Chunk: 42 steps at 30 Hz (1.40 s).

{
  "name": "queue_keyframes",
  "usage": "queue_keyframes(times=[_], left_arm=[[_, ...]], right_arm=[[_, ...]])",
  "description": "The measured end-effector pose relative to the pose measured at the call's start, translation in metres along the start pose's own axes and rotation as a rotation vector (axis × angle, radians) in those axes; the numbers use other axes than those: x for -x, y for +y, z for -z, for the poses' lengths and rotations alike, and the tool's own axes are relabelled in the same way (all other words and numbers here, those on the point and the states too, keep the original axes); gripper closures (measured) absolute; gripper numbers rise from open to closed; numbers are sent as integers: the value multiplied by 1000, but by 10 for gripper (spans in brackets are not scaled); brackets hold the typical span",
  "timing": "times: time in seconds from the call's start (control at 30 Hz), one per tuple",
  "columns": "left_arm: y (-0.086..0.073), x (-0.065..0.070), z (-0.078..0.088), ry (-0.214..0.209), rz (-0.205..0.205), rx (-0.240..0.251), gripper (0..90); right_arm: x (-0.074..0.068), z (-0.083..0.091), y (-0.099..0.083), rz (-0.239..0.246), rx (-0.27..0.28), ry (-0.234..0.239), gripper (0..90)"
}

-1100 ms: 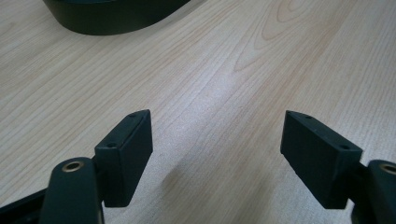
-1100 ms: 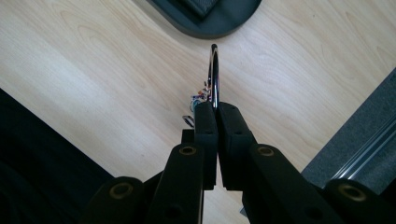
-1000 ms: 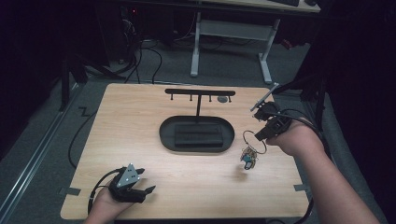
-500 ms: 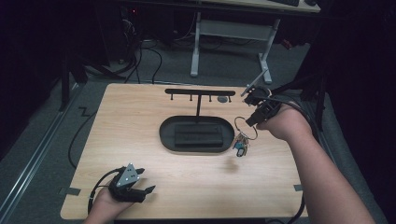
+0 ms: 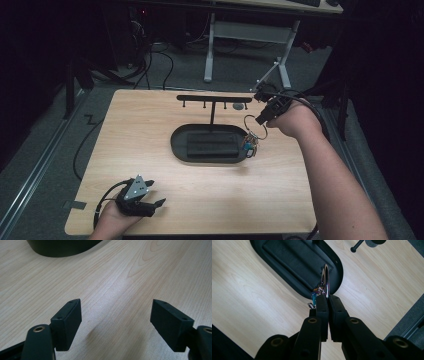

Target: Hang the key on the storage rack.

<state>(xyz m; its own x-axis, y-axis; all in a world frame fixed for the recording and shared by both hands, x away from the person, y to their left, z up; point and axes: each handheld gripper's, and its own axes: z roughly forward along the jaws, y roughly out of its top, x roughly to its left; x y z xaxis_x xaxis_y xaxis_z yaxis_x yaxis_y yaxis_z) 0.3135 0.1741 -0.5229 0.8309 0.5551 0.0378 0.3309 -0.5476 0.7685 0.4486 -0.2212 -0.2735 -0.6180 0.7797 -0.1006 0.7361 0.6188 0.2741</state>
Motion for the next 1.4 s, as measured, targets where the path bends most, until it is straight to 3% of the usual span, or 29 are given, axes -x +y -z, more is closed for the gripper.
queue_keyframes(times=[0.07, 0.6, 1.0, 1.4], left_arm=[[0, 0, -1, 3, 2, 2, 258], [-1, -1, -1, -3, 2, -5, 259], [-1, -1, -1, -6, 2, -6, 259], [-1, 0, -4, -16, -4, -17, 259]], right_arm=[[4, -4, 4, 14, 6, 1, 880], [27, -29, 35, -38, 39, 7, 880], [43, -42, 41, -84, 45, -2, 877], [48, -53, 44, -78, 35, -2, 868]])
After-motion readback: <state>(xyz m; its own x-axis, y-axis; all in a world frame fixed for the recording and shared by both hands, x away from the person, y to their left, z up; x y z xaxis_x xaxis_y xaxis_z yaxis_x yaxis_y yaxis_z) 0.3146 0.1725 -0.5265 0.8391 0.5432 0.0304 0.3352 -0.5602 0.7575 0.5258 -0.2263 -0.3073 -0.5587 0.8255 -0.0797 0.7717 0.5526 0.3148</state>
